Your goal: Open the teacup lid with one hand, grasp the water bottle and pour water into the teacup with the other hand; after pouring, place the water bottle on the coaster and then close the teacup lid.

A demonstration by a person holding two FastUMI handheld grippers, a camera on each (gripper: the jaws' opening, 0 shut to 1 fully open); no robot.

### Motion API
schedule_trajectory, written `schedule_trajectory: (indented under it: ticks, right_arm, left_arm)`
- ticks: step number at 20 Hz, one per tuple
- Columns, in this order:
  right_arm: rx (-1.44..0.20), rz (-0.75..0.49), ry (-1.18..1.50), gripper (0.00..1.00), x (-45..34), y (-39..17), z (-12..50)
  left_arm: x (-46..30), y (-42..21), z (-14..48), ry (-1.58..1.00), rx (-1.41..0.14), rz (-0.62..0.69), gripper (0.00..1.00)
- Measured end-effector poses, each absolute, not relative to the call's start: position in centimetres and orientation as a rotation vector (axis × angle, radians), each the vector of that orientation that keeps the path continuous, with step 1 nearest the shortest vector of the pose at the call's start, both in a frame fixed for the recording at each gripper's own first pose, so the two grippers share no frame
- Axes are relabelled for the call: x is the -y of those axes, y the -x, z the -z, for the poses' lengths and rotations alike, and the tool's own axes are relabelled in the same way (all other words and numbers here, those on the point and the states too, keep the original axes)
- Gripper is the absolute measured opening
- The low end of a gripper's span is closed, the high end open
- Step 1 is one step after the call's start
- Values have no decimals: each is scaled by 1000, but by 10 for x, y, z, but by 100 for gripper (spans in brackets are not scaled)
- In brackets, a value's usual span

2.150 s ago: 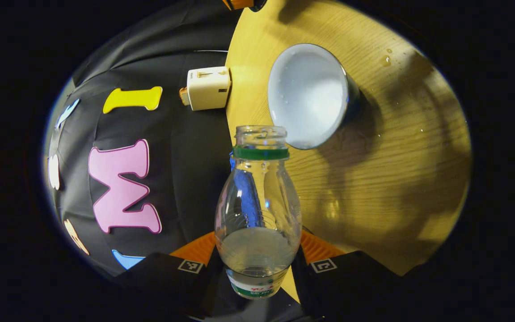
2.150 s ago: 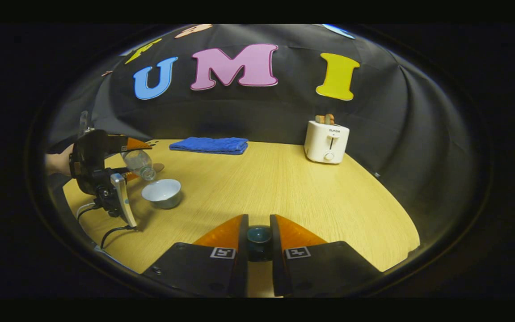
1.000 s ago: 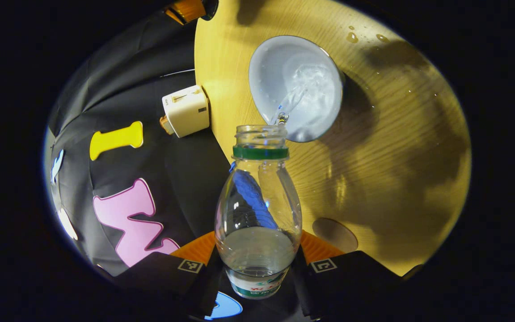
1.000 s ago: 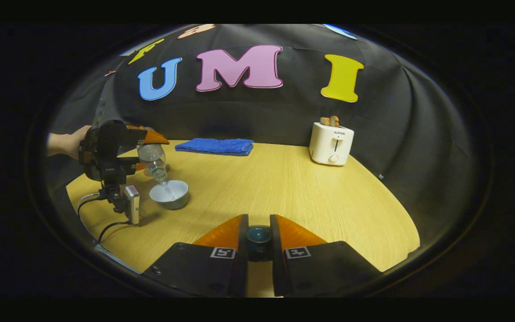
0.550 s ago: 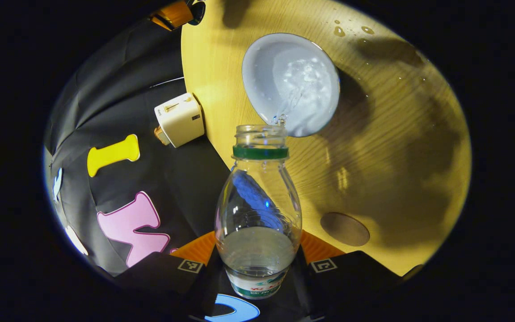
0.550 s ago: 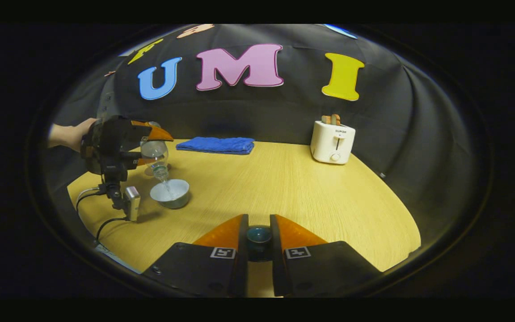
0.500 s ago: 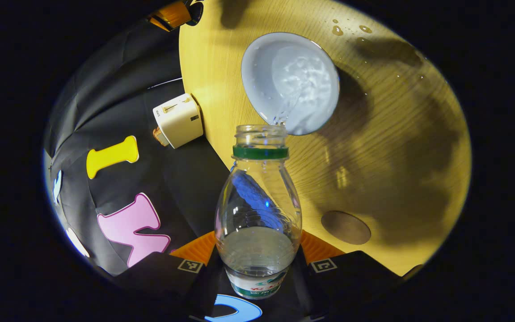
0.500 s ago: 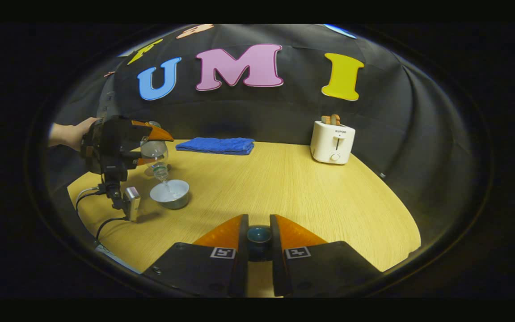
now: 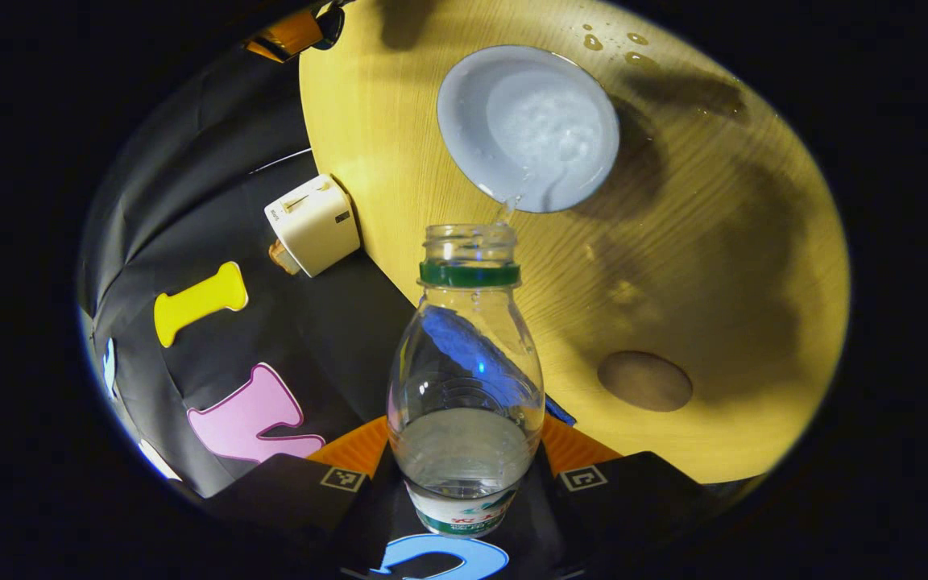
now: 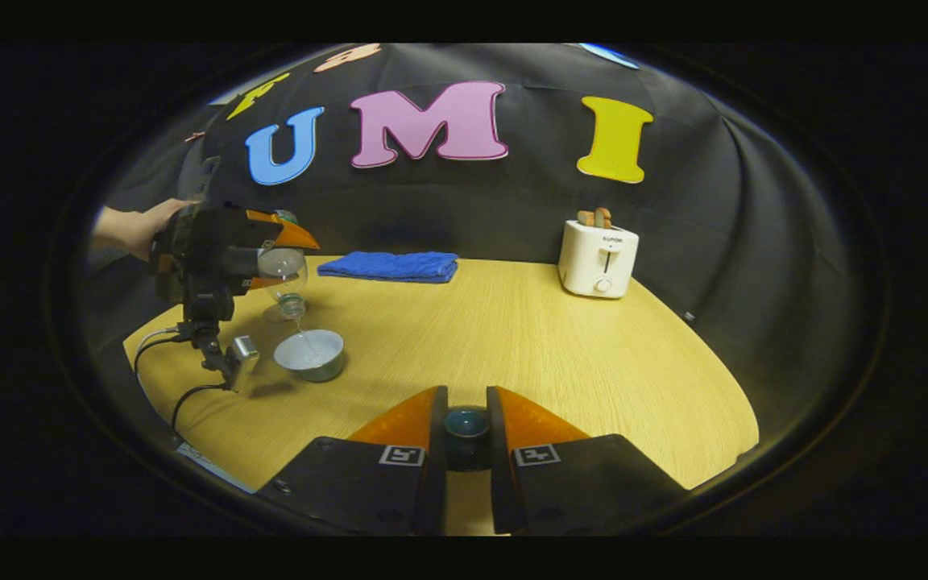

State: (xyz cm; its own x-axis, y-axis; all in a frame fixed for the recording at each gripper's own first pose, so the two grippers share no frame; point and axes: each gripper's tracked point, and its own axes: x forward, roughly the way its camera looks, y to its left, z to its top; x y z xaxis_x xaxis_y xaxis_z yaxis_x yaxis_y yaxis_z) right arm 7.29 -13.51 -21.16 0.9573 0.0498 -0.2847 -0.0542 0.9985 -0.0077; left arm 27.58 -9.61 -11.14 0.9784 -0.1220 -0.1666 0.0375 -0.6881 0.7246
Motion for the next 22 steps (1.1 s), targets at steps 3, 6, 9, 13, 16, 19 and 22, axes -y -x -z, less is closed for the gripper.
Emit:
schedule_trajectory:
  ticks: [3, 6, 9, 13, 16, 19, 22]
  right_arm:
    - [-287, -47, 10, 25, 136, -71, 210]
    - [-286, -43, 0, 26, 137, -70, 209]
    - [-283, -38, -2, 26, 139, -68, 208]
    - [-282, -27, -3, 30, 145, -66, 208]
    - [-287, -20, -5, 25, 148, -65, 210]
    - [-287, -17, -9, 25, 147, -67, 210]
    - [-286, -20, -4, 25, 146, -68, 210]
  left_arm:
    - [103, -277, 109, -2344, 71, 270, 72]
    - [105, -274, 109, -2373, 68, 278, 72]
    - [106, -275, 106, -2403, 57, 281, 72]
    - [104, -280, 105, -2424, 33, 283, 72]
    - [108, -279, 106, -2409, 50, 293, 72]
    - [109, -279, 109, -2416, 52, 301, 72]
    - [110, -280, 110, -2413, 56, 307, 72]
